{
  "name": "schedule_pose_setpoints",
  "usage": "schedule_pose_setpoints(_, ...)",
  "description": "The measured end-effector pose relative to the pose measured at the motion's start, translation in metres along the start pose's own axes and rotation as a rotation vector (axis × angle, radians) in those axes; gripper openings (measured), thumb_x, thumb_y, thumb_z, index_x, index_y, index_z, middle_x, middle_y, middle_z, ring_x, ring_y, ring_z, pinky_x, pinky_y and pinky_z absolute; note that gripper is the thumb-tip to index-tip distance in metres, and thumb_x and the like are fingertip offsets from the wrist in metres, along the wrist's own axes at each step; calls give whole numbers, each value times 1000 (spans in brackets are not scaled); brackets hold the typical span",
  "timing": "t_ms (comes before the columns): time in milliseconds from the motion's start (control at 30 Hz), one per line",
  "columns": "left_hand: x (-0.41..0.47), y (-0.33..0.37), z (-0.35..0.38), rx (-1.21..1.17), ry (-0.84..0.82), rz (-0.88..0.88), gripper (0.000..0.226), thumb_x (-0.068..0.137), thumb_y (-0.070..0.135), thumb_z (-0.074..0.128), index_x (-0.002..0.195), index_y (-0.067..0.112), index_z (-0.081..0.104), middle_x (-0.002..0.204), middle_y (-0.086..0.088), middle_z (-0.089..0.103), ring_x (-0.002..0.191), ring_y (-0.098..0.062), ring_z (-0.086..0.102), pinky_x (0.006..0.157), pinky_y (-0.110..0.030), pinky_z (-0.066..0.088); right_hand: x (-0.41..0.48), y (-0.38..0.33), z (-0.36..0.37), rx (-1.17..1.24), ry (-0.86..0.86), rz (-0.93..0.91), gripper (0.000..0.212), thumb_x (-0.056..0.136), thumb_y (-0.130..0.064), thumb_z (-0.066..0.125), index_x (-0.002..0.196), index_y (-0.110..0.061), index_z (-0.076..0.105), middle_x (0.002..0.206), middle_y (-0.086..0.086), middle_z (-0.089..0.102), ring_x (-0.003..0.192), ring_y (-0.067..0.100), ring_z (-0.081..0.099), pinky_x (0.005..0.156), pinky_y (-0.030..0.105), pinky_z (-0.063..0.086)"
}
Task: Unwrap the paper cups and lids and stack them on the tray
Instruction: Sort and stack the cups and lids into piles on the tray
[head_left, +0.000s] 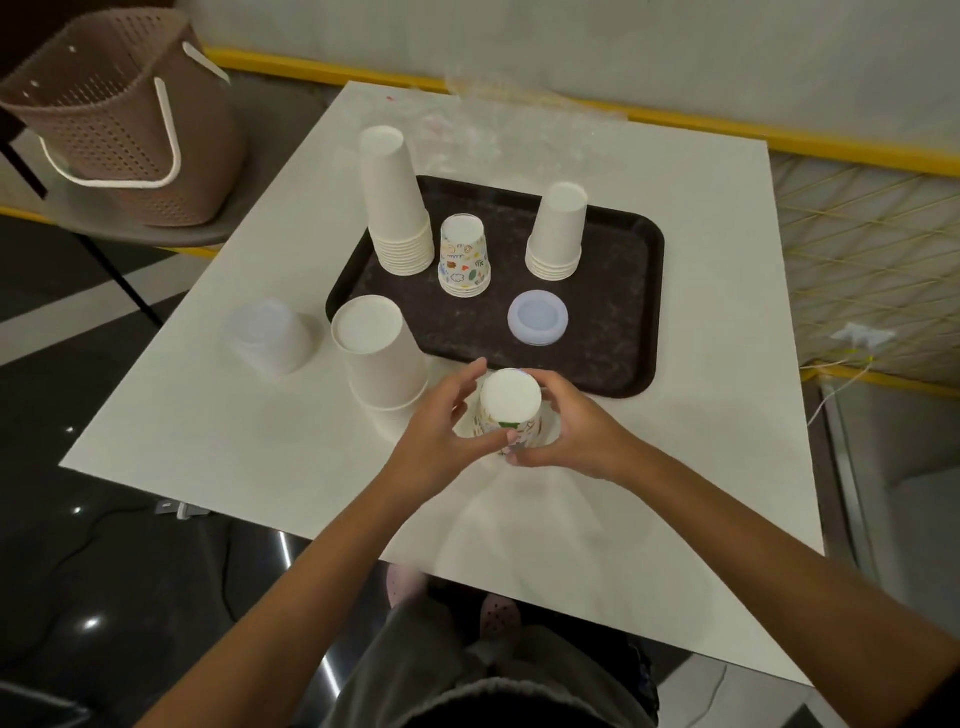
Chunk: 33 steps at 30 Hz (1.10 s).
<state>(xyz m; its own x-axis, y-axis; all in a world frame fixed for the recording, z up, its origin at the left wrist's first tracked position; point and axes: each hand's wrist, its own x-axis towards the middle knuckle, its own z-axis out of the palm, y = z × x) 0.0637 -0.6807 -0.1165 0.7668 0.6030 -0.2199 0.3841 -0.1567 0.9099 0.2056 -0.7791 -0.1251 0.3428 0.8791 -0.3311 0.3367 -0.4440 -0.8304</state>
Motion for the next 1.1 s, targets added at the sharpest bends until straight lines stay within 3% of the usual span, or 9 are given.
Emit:
schedule_pose_setpoints(233,8,-4,-3,51,-65,58,70,73,12,76,135,17,42,130,4,50,119,-9,47,98,-16,42,2,-4,11,-10,106,-43,71,70,-21,80,130,-21,41,115,-14,43,106,5,43,73,5,39)
schedule_pose_setpoints(400,8,-3,-5,-9,-74,47,65,71,12,77,129,17,48,125,5,54,117,-11,51,93,-11,45,0,-3,11,-8,150,-90,68,69,-23,81,127,-19,46,115,-10,50,107,6,47,79,7,41)
schedule_pose_setpoints(533,3,8,-3,-46,-50,60,62,72,9,77,127,19,49,120,10,55,112,-8,52,90,-8,44,-4,-4,3,-44,177,-125,68,68,-26,81,128,-19,48,119,-6,55,112,10,49,89,18,44)
schedule_pose_setpoints(600,0,16,-3,-31,-32,77,62,73,11,76,127,22,48,119,14,54,111,-7,51,88,-6,44,-8,-9,-2,-62,184,-134,69,69,-26,80,129,-20,47,117,-9,53,111,7,46,86,12,40)
schedule_pose_setpoints(733,-8,41,-7,1,16,116,64,73,17,76,130,24,47,129,7,53,118,-9,50,95,-18,46,-17,-28,-19,-40,158,-170,70,68,-23,80,130,-22,47,120,-7,54,110,5,48,88,16,43)
schedule_pose_setpoints(867,-15,73,-21,74,62,218,65,73,22,76,131,24,47,129,8,53,115,-6,52,94,-18,47,-28,-56,-40,-42,143,-247,69,68,-24,81,128,-22,49,118,-10,56,108,3,53,87,12,45)
schedule_pose_setpoints(1000,-13,100,-38,117,90,303,67,73,21,76,132,23,47,127,9,55,110,-2,54,88,-6,45,-27,-83,-57,-34,160,-320,71,67,-22,81,130,-20,48,116,-13,56,101,-13,51,81,-2,39)
schedule_pose_setpoints(1100,-7,117,-52,147,95,343,67,73,20,76,132,23,45,119,14,54,103,2,55,82,-1,43,-20,-99,-64,-75,190,-354,71,68,-25,80,130,-21,46,110,-20,52,97,-16,48,79,-5,38)
